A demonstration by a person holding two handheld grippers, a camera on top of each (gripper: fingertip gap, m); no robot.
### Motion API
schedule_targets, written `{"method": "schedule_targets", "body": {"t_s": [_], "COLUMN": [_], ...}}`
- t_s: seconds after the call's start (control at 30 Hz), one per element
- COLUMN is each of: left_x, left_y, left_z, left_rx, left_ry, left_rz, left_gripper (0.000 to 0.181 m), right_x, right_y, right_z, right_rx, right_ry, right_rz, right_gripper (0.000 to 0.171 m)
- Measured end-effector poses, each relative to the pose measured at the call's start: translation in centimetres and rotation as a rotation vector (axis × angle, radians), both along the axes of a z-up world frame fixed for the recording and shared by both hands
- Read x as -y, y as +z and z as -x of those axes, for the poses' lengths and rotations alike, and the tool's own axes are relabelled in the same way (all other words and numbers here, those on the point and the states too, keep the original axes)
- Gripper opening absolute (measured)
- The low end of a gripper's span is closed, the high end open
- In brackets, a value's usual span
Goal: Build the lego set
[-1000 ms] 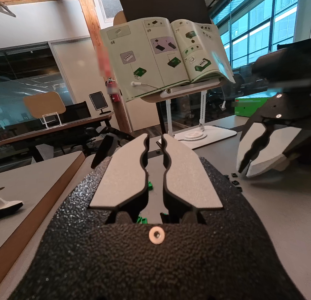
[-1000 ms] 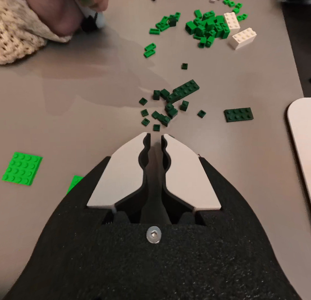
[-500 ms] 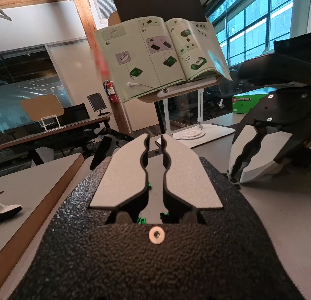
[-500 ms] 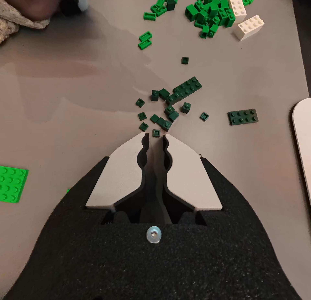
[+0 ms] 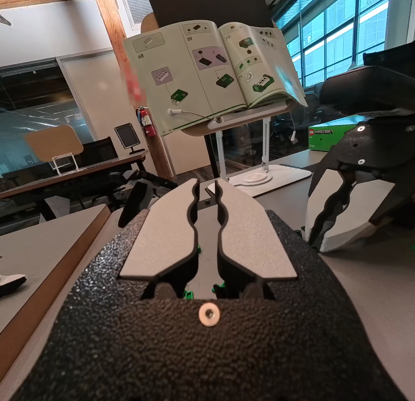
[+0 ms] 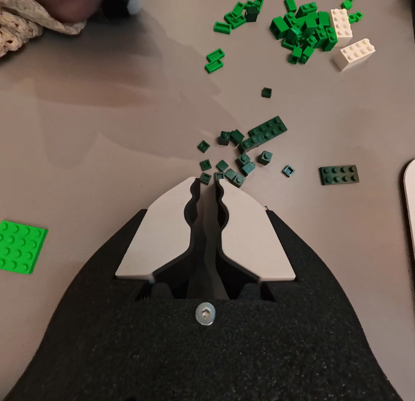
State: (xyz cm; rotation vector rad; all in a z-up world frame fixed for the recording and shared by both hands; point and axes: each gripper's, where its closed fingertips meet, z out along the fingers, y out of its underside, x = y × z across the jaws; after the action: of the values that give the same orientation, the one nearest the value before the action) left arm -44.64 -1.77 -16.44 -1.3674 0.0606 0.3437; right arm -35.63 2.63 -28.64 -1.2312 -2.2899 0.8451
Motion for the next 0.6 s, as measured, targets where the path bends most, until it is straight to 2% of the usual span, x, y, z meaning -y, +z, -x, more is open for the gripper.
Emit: {"method": "schedule_targets", "body": {"t_s": [0.17, 0.33, 0.6], "left_x": [0.0, -0.2, -0.5], "left_y": [0.0, -0.1, -0.3], "left_z": [-0.1, -1.0, -2.2], "left_rx": [-0.006, -0.059, -0.147], "left_ry": [-0.004, -0.029, -0.050], "left_rz": [0.004, 0.017, 0.034], "left_gripper": [0.013, 0.013, 0.013], "right_x": [0.1, -0.3, 0.0], "right_y": [0.0, 0.0, 0.0], "right_z": [0.3, 0.5, 0.4], "right_rx": [-0.002, -0.027, 0.003], "right_ry": [-0.012, -0.009, -0.025], "right_rz": [-0.024, -0.086, -0.017], "right_gripper": [0.010, 0.000, 0.011]}}
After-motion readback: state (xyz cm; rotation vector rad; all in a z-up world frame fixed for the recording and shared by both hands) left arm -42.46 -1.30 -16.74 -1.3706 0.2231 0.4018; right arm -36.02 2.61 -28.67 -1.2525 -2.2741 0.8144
